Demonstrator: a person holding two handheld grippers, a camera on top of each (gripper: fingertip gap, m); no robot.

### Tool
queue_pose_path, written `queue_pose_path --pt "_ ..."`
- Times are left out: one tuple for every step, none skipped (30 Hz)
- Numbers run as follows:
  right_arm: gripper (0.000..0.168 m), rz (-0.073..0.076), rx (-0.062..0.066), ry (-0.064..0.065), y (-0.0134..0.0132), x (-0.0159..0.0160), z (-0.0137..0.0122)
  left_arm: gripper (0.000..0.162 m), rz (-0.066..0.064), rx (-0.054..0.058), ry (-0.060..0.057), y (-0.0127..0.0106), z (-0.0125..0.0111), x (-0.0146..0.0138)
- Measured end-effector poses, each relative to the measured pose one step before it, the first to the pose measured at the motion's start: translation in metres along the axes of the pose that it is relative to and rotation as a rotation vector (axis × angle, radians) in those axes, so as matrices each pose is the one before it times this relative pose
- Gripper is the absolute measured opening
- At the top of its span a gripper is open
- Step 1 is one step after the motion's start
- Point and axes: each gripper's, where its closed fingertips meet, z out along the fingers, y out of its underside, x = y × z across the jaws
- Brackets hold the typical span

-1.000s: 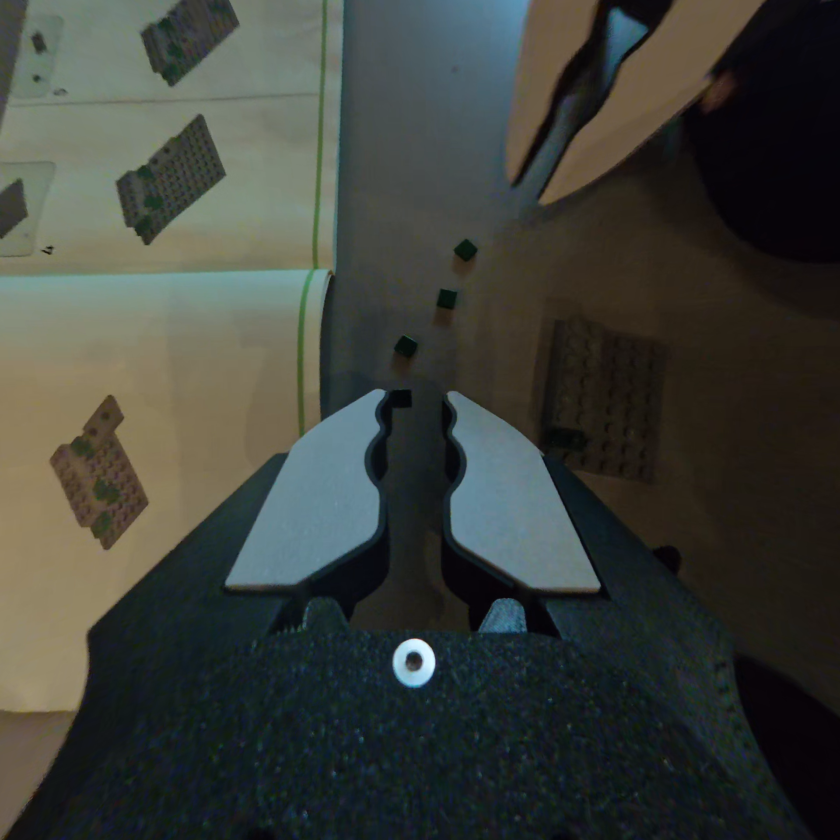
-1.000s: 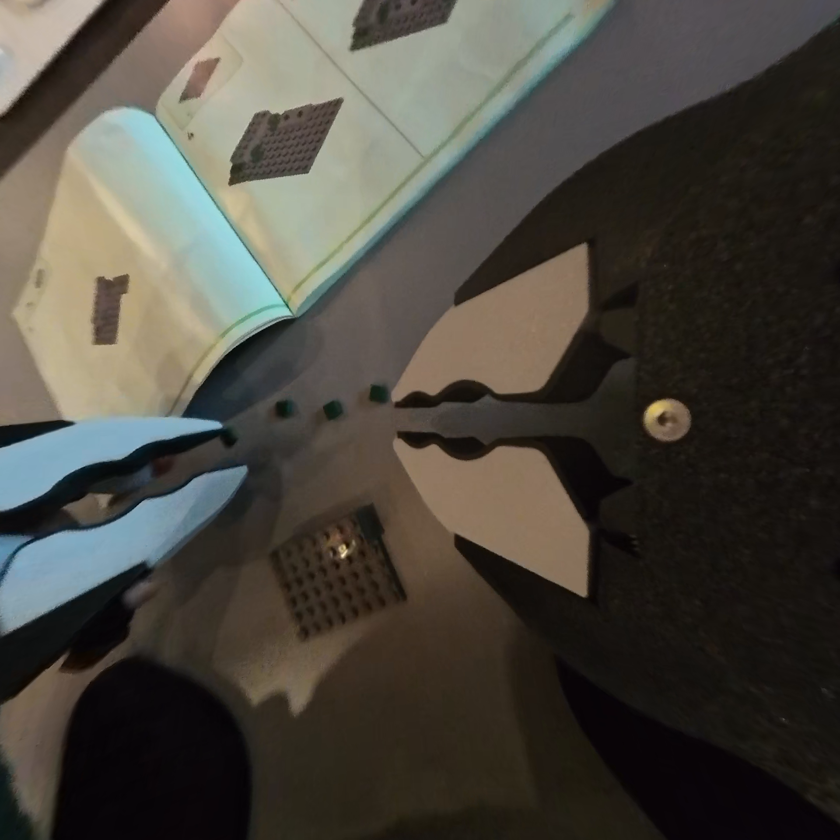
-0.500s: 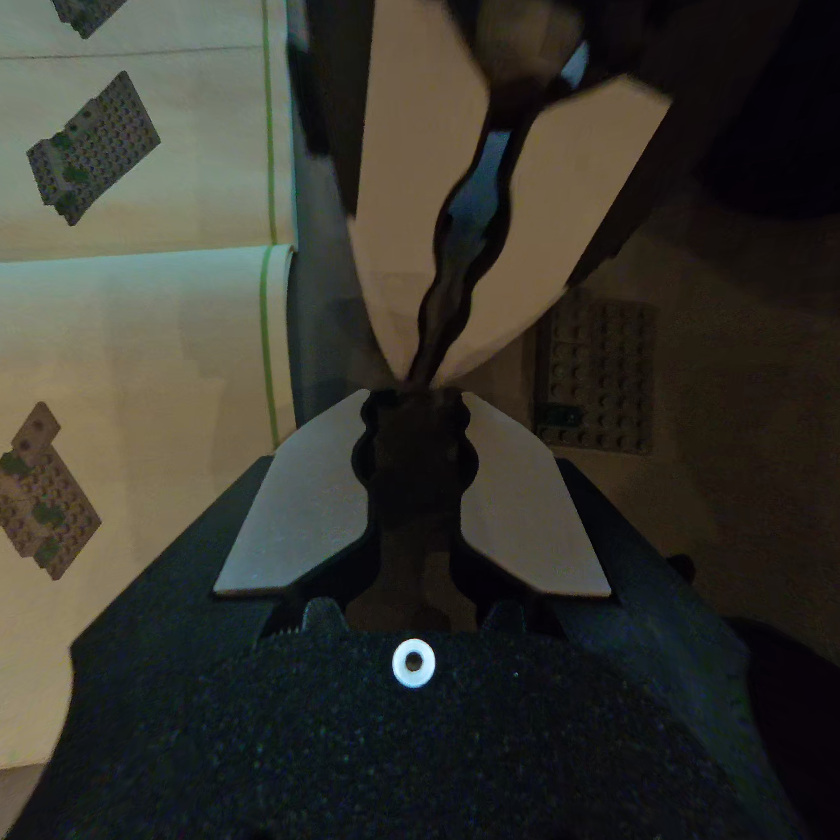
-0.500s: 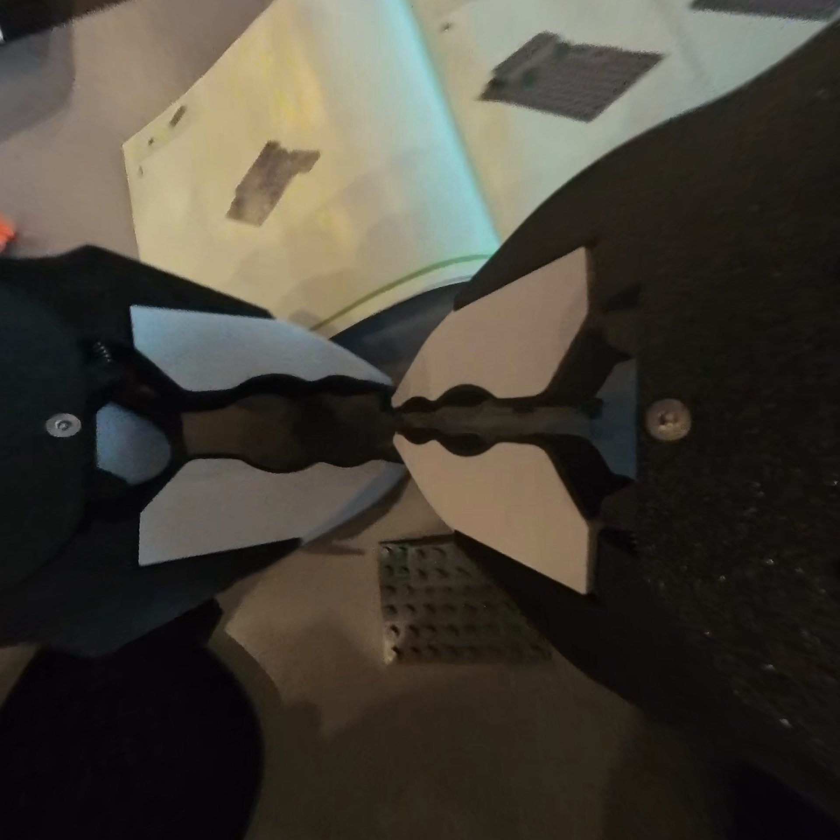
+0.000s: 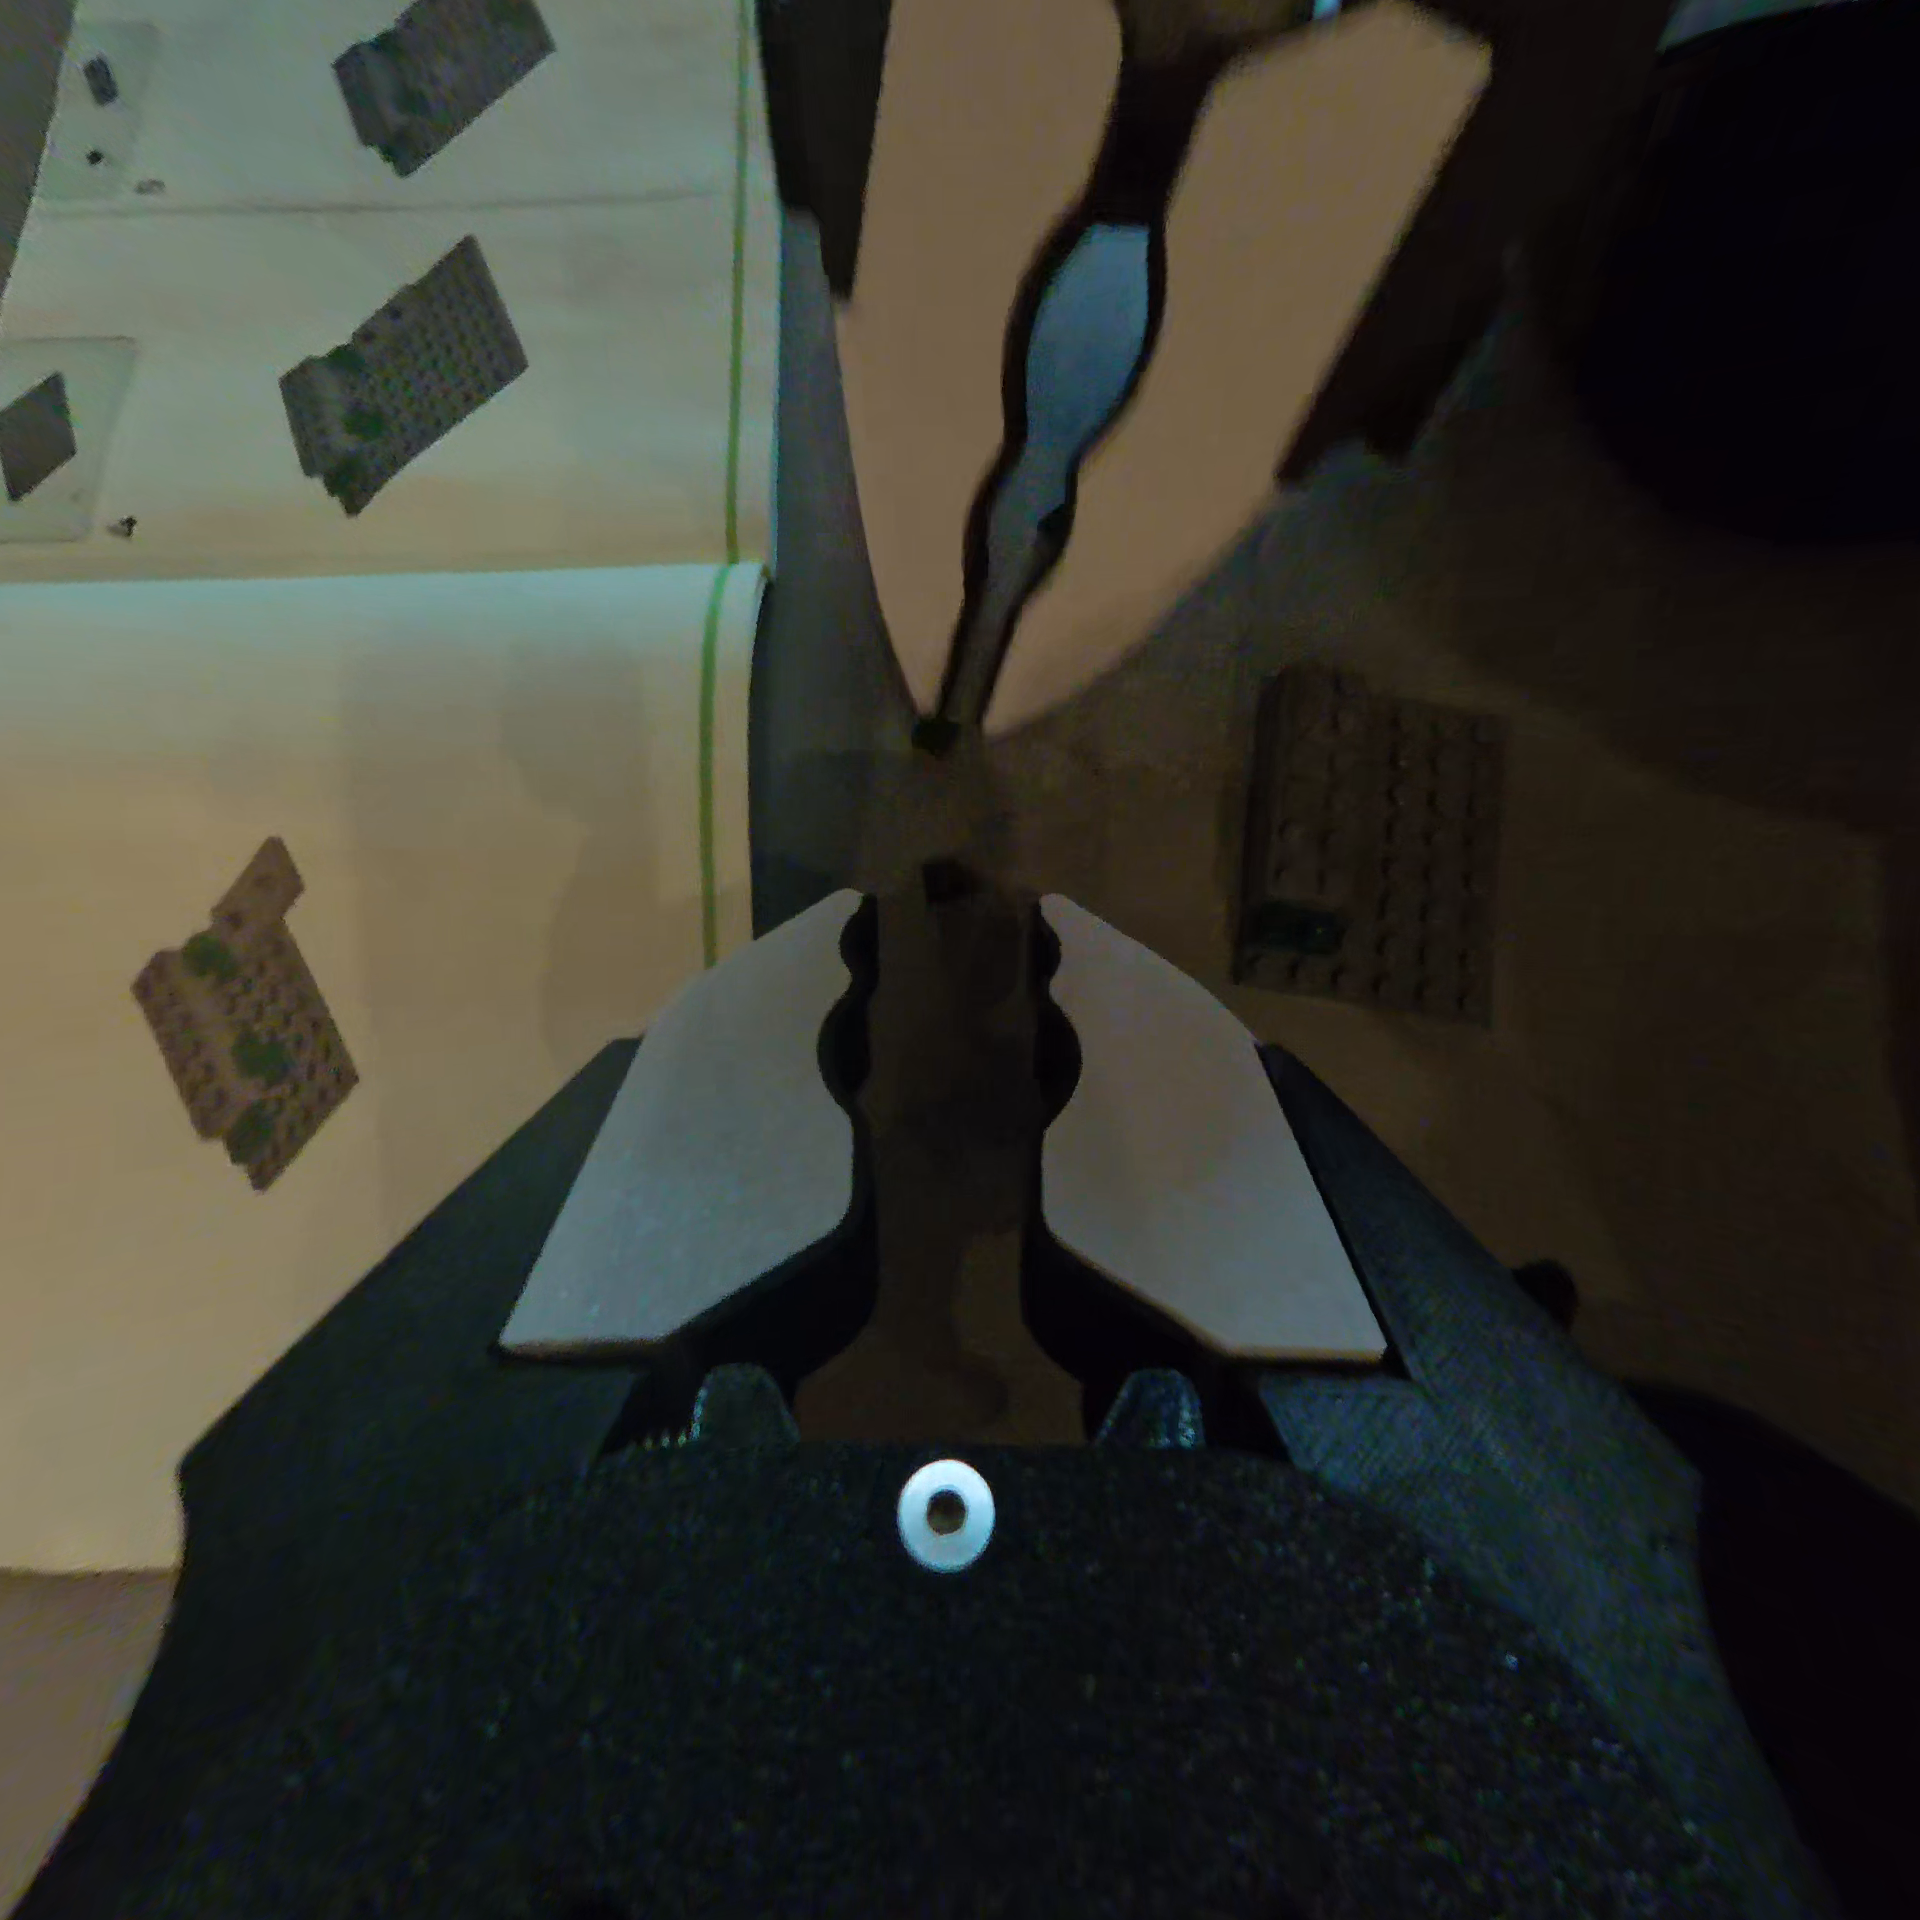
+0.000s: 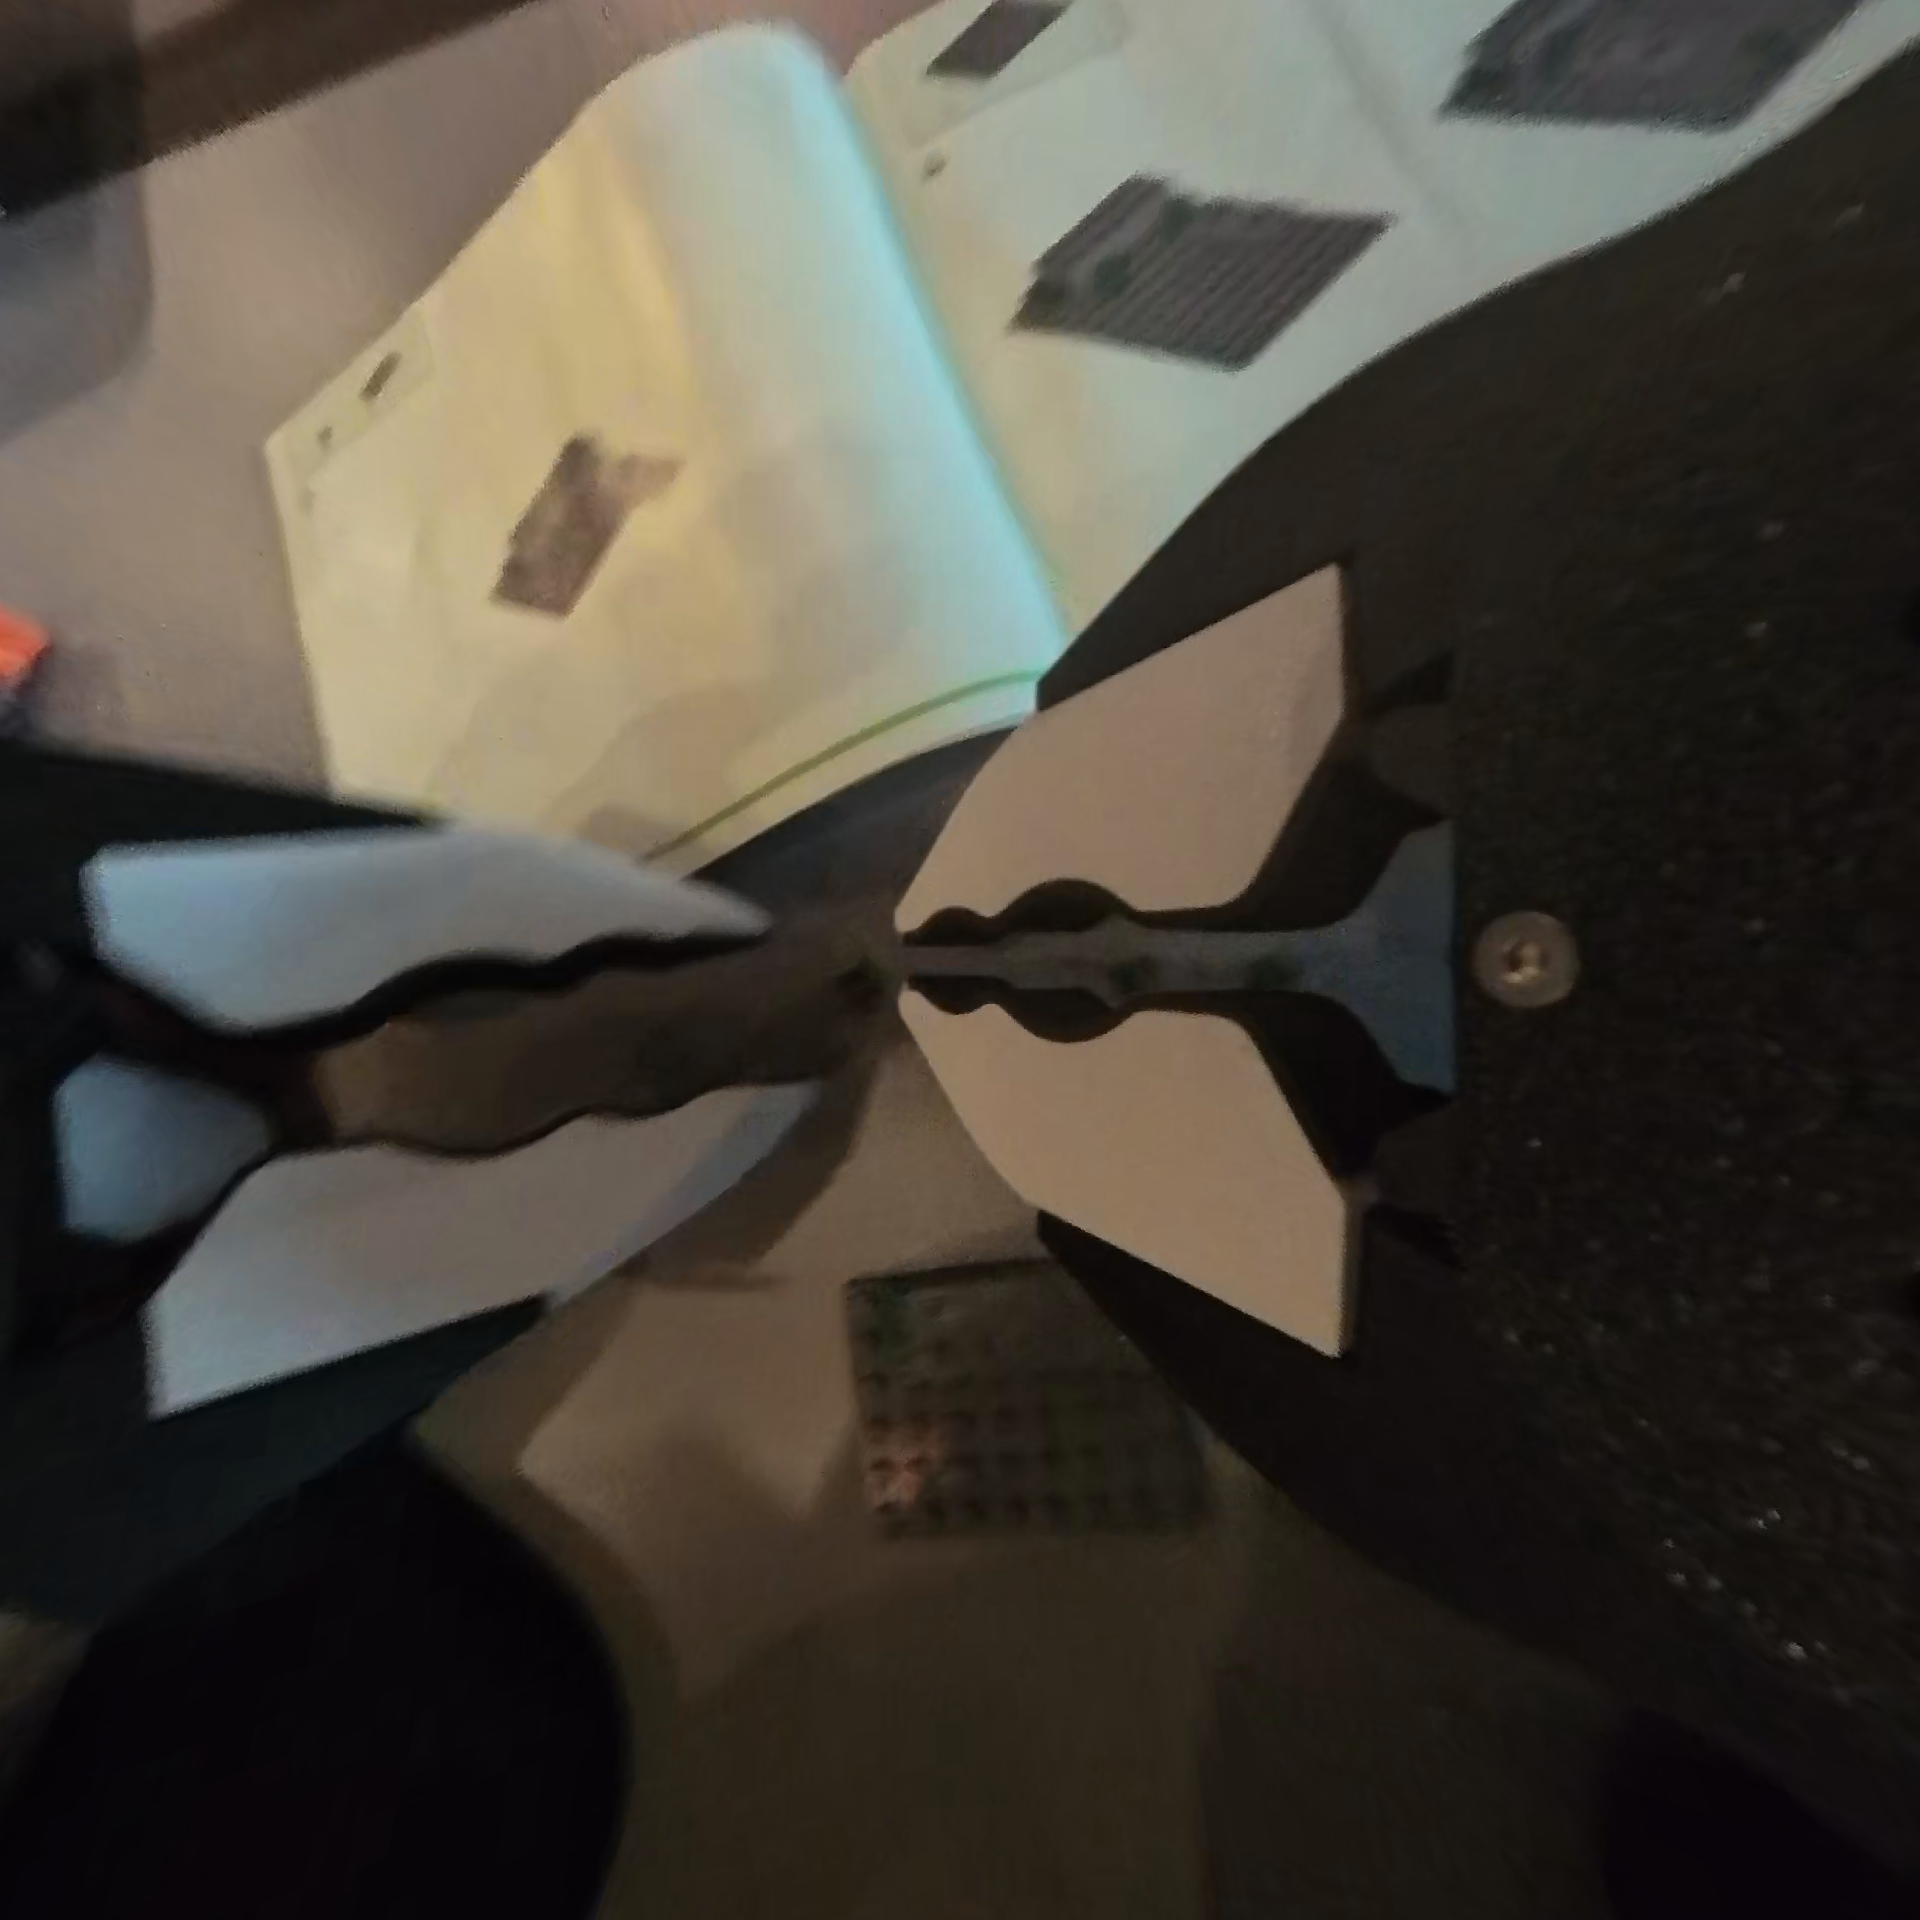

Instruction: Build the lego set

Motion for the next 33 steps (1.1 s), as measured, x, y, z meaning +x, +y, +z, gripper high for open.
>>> queue_pose_path --pt "0.005 0.0042 -0.0058 0.0041 0.00527 0.00182 -0.00242 0.027 -0.0069 0.0041 -0.0097 0.001 0.0009 0.00054" --pt "0.006 0.0121 -0.0067 0.0017 0.00494 0.00146 -0.00076 0.026 -0.0093 0.001 -0.0077 0.00112 0.00193 0.00065" --pt "0.007 0.0148 -0.0089 0.0015 0.00424 0.00112 0.0005 0.025 -0.0089 -0.0001 -0.0139 0.00083 0.00255 -0.00037" --pt "0.009 0.0102 -0.0086 0.0025 0.00296 0.00057 0.00149 0.024 -0.0095 0.001 -0.0212 0.00034 0.00268 -0.00215" --pt "0.009 0.0057 -0.0073 0.0012 0.00175 -0.00002 0.0021 0.024 -0.0107 0.0014 -0.018 -0.00021 0.00265 -0.0023" --pt "0.01 0.0052 -0.0065 -0.0028 0.00075 -0.0007 0.00271 0.024 -0.0119 0.0005 -0.0052 -0.00034 0.00257 -0.001" --pt "0.011 0.0075 -0.0076 -0.0028 0.00042 -0.0006 0.00309 0.024 -0.0084 -0.001 0.0007 -0.00029 0.00217 -0.00016" --pt "0.01 0.0094 -0.0109 -0.0004 0.00066 0.00013 0.00305 0.023 0.003 0.0019 -0.0059 -0.0007 0.00128 -0.0012" --pt "0.01 0.0067 -0.0081 -0.0004 0.00017 0.00037 0.00236 0.022 0.0114 0.0005 -0.0032 -0.00071 0.00066 -0.00106" --pt "0.01 0.003 0.0006 -0.0032 -0.00098 0.00018 0.00106 0.021 0.0121 -0.008 0.006 0.0001 0.00063 -0.00028" --pt "0.009 0.0023 -0.0003 -0.0055 -0.00087 0.00015 0.00033 0.02 0.0144 -0.0097 0.0048 0.0001 0.00056 -0.00051" --pt "0.009 -0.0014 -0.0062 -0.0045 0.0001 0.00045 0.00039 0.019 0.02 -0.0129 0.0015 0.00028 0.00064 -0.00076" --pt "0.008 -0.0093 -0.0058 -0.0034 0.00012 0.00035 0.00029 0.017 0.0252 -0.0087 0.0067 -0.00057 0.00045 0.00039" --pt "0.008 -0.0127 -0.0056 -0.0066 0.00005 -0.00048 0.0003 0.015 0.0268 -0.012 0.0115 -0.00043 0.00053 0.00125" --pt "0.008 -0.0134 -0.0046 -0.0113 -0.00042 -0.00113 0.0004 0.013 0.0228 -0.0118 0.0095 -0.0004 0.00034 0.00081" --pt "0.008 -0.015 -0.0031 -0.0147 -0.00073 -0.0017 0.00057 0.011 0.0181 -0.0123 0.0143 -0.00008 0.00026 0.00084" --pt "0.008 -0.0177 -0.0024 -0.0151 -0.00105 -0.00164 0.00081 0.009 0.0159 -0.0127 0.0229 0.00056 -0.00026 0.00161" --pt "0.008 -0.0213 -0.0026 -0.0175 -0.00143 -0.00204 0.00111 0.009 0.0179 -0.0123 0.0226 0.00106 -0.00083 0.00137" --pt "0.008 -0.0241 -0.0029 -0.0181 -0.00171 -0.00194 0.00122 0.009 0.0193 -0.0101 0.0197 0.00148 -0.00123 0.0009" --pt "0.008 -0.0235 -0.0029 -0.0139 -0.00217 -0.00134 0.00173 0.009 0.0146 -0.0088 0.0193 0.00184 -0.00139 0.00088" --pt "0.008 -0.0213 -0.002 -0.0144 -0.00251 -0.00123 0.00198 0.009 0.0108 -0.0081 0.0232 0.0021 -0.00147 0.00146" --pt "0.008 -0.0186 -0.0001 -0.0161 -0.00286 -0.00149 0.0022 0.009 0.0107 -0.0062 0.0193 0.0021 -0.00151 0.00115" --pt "0.008 -0.0147 0.0015 -0.0147 -0.00305 -0.00121 0.00245 0.009 0.007 -0.0044 0.0115 0.00198 -0.00144 0.00026" --pt "0.008 -0.0107 0.0019 -0.0114 -0.0029 -0.00074 0.00233 0.01 0.0026 -0.0042 0.0137 0.00191 -0.00126 0.00065" --pt "0.008 -0.0089 0.0021 -0.0084 -0.00268 -0.00047 0.00215 0.01 0.0014 -0.0031 0.0121 0.00163 -0.00109 0.00081" --pt "0.008 -0.0077 0.0016 -0.0065 -0.002 -0.00015 0.00162 0.01 0.0001 -0.001 0.0059 0.00106 -0.00073 0.00032" --pt "0.008 -0.0052 0.0017 -0.0052 -0.00156 -0.00015 0.00125 0.011 0.0009 0.0012 0.0007 0.0005 -0.0005 -0.00016" --pt "0.008 -0.0026 0.0028 -0.0064 -0.00102 -0.00028 0.0009 0.011 0.0015 0.0013 -0.0004 0.00034 -0.00027 -0.00021" --pt "0.008 -0.0015 0.0037 -0.0061 -0.00074 -0.00045 0.00063 0.012 0.0017 -0.0004 0.004 0.00054 -0.00038 0.00045" --pt "0.008 -0.0007 0.0029 -0.0037 -0.00047 -0.00005 0.00031 0.014 -0.0006 -0.0017 0.0025 0.00056 -0.00049 0.00008" --pt "0.008 0.0005 0.0012 -0.0022 -0.0002 0.00015 0.00028 0.016 -0.0022 -0.0005 0.0011 0.00043 -0.0003 -0.0002" --pt "0.008 0.0006 0.0001 -0.0015 -0.00004 0.00015 0.00005 0.018 -0.0038 0.0021 0.0014 0.00004 -0.00008 -0.00027" --pt "0.009 0.0002 -0.0006 -0.0002 0.0 0.00016 -0.00009 0.018 -0.0056 0.0038 0.0013 -0.00012 0.00012 -0.00016"
